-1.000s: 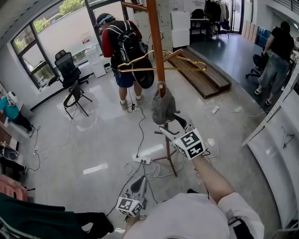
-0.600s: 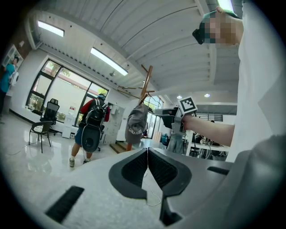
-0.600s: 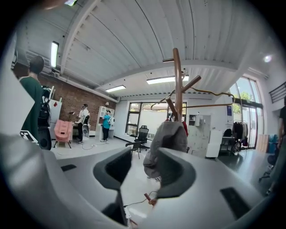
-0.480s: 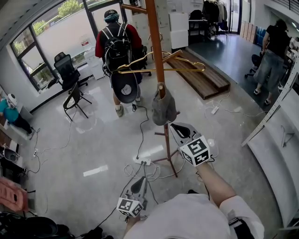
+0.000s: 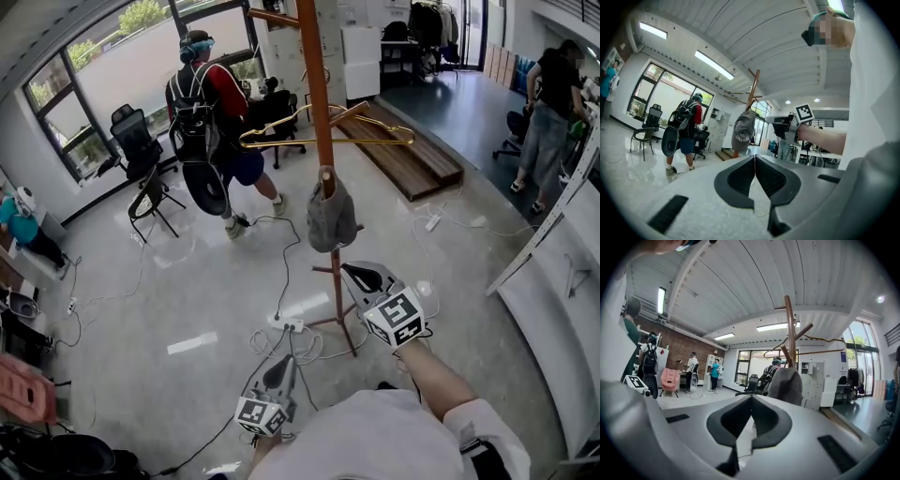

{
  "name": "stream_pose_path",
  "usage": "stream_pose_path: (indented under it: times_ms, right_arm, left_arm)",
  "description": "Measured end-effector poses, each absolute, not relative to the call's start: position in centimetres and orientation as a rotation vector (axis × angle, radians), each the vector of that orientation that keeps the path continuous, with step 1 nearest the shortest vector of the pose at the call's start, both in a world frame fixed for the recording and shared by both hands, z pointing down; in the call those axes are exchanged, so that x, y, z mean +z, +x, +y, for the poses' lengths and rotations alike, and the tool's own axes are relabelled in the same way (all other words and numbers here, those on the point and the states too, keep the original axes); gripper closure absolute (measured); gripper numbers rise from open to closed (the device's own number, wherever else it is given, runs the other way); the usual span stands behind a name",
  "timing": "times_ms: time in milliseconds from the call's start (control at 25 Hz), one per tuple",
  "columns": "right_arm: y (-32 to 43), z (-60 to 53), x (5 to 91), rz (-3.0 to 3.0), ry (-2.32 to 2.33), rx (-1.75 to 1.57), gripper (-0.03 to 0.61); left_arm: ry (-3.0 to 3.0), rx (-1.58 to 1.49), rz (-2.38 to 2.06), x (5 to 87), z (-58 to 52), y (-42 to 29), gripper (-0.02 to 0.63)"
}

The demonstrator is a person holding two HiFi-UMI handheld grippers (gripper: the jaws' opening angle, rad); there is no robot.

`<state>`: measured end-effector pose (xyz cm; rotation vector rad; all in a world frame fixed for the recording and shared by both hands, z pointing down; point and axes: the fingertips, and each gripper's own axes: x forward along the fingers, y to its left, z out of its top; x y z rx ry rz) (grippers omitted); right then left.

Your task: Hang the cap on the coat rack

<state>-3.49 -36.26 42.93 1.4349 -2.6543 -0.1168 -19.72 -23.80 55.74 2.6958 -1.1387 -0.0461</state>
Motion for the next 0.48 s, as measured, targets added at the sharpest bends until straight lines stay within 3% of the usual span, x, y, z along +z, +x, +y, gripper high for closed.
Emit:
stream_pose_path:
  times_ms: [480]
  right_arm:
    - [-5.0,-31.8,47.0,-2.71,1.378,-0.018,0.566]
  left_arm:
    - [2.702,-0.045,-1.149,55.5,-23.7,-20.0,0.603]
